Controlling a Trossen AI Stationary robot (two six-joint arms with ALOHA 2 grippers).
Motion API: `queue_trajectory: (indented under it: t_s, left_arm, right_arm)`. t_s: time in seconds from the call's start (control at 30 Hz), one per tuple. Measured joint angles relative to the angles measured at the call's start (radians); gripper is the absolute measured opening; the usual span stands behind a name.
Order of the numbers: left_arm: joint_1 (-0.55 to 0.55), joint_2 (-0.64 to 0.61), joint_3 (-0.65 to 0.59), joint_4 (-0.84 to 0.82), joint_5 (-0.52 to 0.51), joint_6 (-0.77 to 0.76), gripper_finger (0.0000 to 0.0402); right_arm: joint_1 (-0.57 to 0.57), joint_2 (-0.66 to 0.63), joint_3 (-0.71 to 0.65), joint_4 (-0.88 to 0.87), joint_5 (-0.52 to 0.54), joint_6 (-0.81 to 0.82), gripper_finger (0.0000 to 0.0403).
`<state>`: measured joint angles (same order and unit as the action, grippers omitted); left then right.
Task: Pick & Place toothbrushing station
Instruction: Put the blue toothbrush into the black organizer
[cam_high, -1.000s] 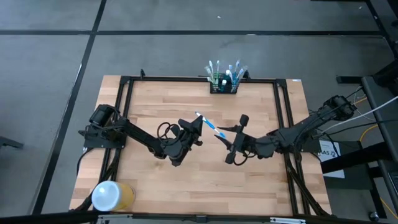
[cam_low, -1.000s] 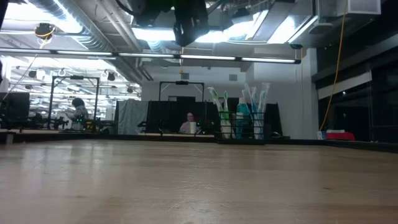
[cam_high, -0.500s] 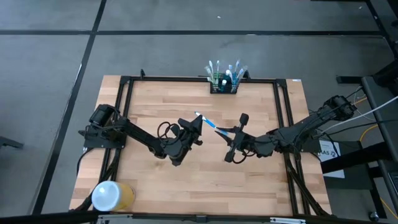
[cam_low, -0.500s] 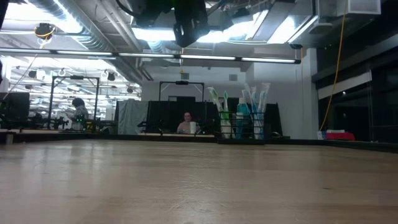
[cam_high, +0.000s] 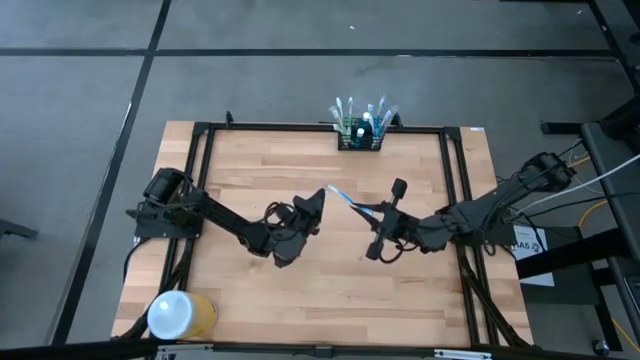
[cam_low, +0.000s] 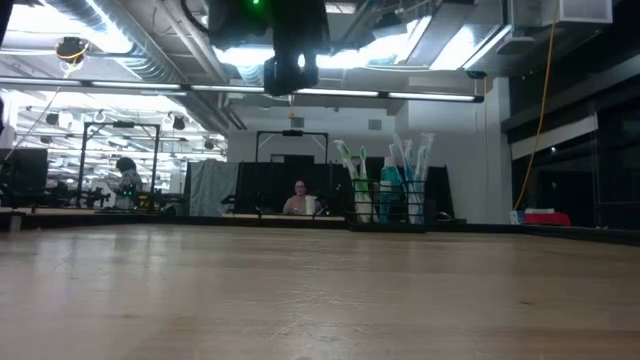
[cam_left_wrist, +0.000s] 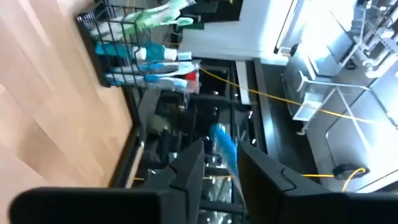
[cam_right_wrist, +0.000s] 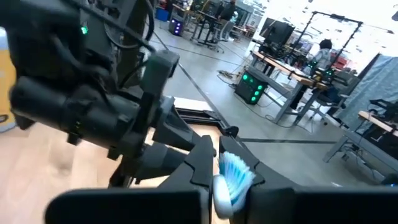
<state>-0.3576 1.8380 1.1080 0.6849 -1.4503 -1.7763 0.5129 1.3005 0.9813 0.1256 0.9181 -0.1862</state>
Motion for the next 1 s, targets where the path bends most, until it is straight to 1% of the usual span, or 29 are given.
queue_trajectory:
  t_s: [0.1,0.23,0.43,0.53,0.63,0.7,0.77,0.8,0.93,1.0]
  left_arm:
    - [-0.008,0.001,0.0,-0.069,-0.018,-0.053,0.0111]
    - [-0.028,0.001,0.0,-0.15,-0.001,-0.096,0.0134]
    - [-0.078,0.0,0.001,-0.316,-0.036,-0.182,0.0146]
    - [-0.112,-0.001,0.001,-0.379,-0.072,-0.151,0.0147]
    - [-0.153,-0.01,0.001,-0.439,-0.12,-0.057,0.0147]
    - [-0.179,-0.024,0.001,-0.486,-0.119,0.037,0.0148]
    - [-0.203,-0.043,0.002,-0.501,-0.12,0.16,0.0148]
    - [-0.219,-0.053,0.002,-0.501,-0.121,0.227,0.0148]
    - [-0.276,-0.096,0.002,-0.503,-0.107,0.519,0.0148]
    - [-0.301,-0.123,0.002,-0.502,-0.082,0.689,0.0148]
  right_arm:
    - [0.0,-0.004,0.004,-0.019,0.006,0.006,0.0015]
    - [-0.013,-0.018,0.004,-0.024,0.021,-0.004,0.0015]
    - [-0.053,-0.064,0.004,-0.058,0.018,0.025,0.0015]
    - [-0.085,-0.103,0.004,-0.104,0.033,0.026,0.0015]
    - [-0.144,-0.155,0.004,-0.188,0.024,0.086,0.0015]
    - [-0.196,-0.192,0.005,-0.264,-0.04,0.159,0.0015]
    - [-0.266,-0.222,0.022,-0.373,-0.153,0.205,0.0015]
    - [-0.303,-0.231,0.04,-0.422,-0.228,0.204,0.0015]
    - [-0.452,-0.237,0.123,-0.639,-0.488,0.122,0.0015]
    - [-0.53,-0.233,0.155,-0.697,-0.607,0.043,0.0015]
